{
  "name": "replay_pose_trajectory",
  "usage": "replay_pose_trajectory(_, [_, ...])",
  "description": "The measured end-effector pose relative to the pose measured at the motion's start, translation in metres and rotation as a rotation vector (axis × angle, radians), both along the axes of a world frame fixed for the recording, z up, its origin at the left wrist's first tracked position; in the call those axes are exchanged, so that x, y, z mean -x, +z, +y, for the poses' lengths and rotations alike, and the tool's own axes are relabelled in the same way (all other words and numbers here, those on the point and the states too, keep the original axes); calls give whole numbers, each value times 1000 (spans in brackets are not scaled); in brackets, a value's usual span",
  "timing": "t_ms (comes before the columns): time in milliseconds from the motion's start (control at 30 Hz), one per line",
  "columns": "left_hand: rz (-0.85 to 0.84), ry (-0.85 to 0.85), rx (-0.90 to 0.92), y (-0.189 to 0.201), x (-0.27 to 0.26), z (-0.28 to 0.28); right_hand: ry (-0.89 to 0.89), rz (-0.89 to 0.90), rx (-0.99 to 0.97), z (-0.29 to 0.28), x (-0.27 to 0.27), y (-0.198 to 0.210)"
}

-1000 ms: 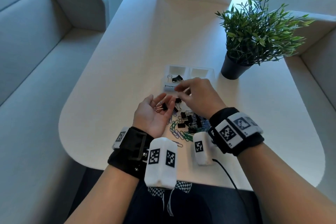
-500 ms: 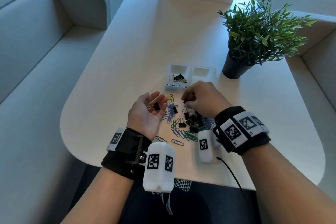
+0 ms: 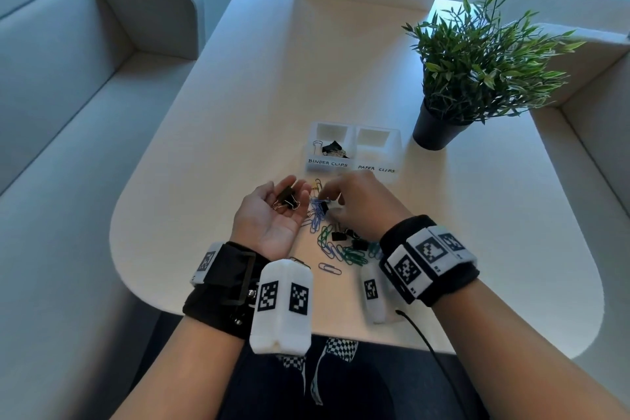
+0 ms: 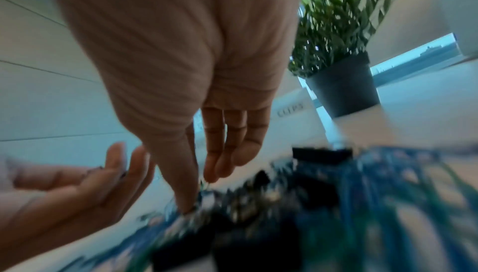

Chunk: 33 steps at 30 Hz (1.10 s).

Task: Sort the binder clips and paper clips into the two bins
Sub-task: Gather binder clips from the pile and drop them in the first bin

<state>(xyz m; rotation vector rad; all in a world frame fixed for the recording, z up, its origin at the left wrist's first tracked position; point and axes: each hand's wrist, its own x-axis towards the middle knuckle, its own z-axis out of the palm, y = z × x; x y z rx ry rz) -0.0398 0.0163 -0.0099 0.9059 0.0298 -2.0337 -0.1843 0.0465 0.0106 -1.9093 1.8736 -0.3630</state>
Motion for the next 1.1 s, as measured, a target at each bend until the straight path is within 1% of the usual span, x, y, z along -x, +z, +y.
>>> replay_pose_trajectory(167, [-27,6,11,1,-3,-1,35,59,32,0,-2,-7])
replay_pose_trajectory(367, [-48,-1,23,2,-1,1,58,41,54,2,4,-6])
replay_pose_trajectory(500, [-51,-4,30,3,1,2,61,-18,53,7,12,3])
replay_pose_trajectory(700, [-42,-29,35,5,5,5,61,-3,135,8,23,22])
replay_pose_trajectory(767, [-44,-34,37,6,7,6,49,-33,172,7,23,27])
replay_pose_trajectory(833, [-44,-38,38,6,9,6,39,-117,204,6,17,31])
replay_pose_trajectory(900, [-35,-52,33,7,14,7,38,-210,193,6,9,33])
replay_pose_trajectory(967, [6,-58,8,6,18,8,16,-250,171,6,6,30])
replay_pose_trajectory(1033, [36,-42,-25,4,18,9,-24,-225,166,8,11,27])
replay_pose_trajectory(1100, [21,-36,-27,2,14,9,-25,-115,105,10,20,24])
